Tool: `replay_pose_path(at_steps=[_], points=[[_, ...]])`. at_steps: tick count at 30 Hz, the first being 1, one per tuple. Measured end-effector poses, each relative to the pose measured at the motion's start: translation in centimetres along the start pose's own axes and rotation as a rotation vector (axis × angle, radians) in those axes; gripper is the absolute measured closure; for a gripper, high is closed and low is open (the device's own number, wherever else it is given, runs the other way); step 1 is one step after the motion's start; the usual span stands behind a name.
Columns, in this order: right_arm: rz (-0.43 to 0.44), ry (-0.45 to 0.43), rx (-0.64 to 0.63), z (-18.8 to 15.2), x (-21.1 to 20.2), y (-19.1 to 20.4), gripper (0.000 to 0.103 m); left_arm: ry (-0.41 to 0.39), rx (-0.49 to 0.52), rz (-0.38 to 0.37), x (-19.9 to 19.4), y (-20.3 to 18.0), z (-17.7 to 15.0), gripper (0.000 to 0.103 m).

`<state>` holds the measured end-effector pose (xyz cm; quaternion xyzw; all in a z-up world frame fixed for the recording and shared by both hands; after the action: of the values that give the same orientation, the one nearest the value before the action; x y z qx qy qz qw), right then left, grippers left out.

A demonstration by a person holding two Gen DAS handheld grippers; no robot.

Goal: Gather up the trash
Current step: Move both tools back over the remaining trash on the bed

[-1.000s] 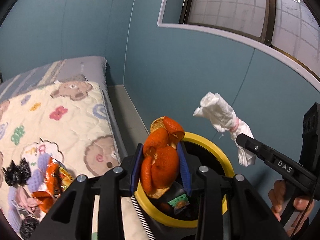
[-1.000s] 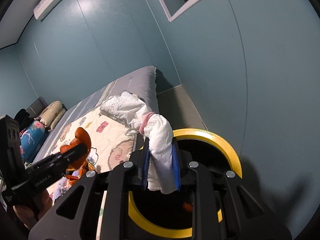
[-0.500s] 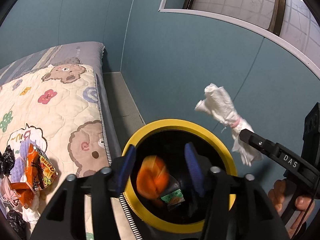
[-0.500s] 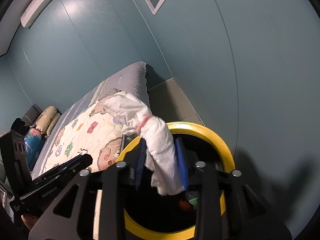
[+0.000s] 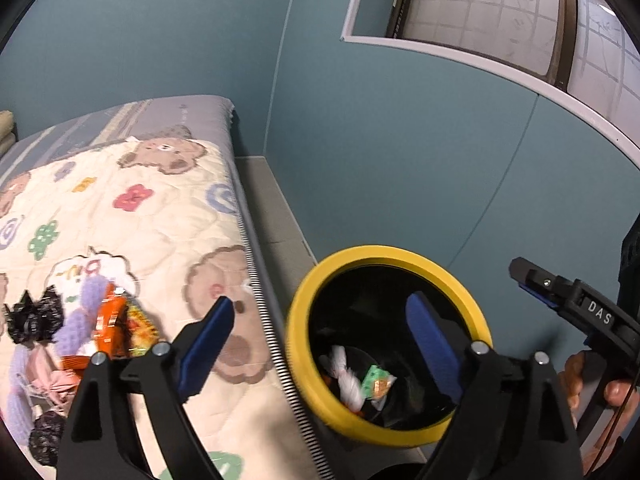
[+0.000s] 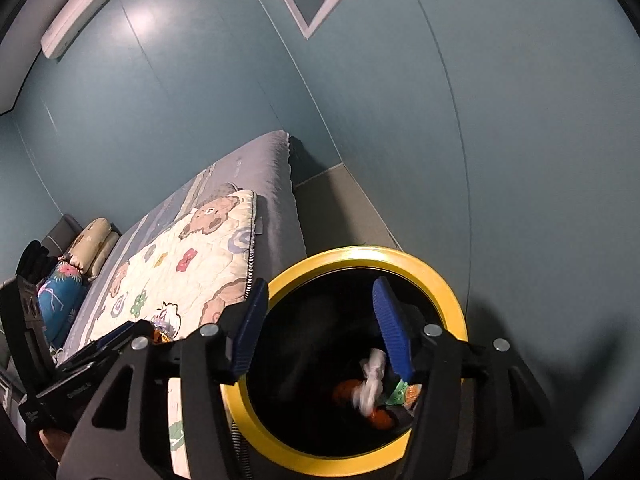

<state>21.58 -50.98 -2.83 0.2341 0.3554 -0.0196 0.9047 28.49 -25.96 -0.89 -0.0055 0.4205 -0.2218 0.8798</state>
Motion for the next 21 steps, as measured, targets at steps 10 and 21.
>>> replay_pose_path(at_steps=[10, 21], points=[[0.06, -0.009, -0.075, -1.1, -1.2, 4.2, 0.039, -0.085, -0.045, 0.062, -5.2, 4.3, -1.1, 0.008], [0.129, 0.013, -0.182, -3.0, -2.0, 10.5, 0.037, -0.145, -0.095, 0.174, -10.7, 10.2, -2.6, 0.008]])
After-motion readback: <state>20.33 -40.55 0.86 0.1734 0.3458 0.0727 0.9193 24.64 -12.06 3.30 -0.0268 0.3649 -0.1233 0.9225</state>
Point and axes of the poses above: each gripper's, at about its wrist camera, not at the fingertips, and x roughly the way its jaws point, y to its left, z to its top, the point moved 3 cm from there along x, roughly the way its jaws point, and after that the axes turned 10 degrees about y, right-handed, at the moved point
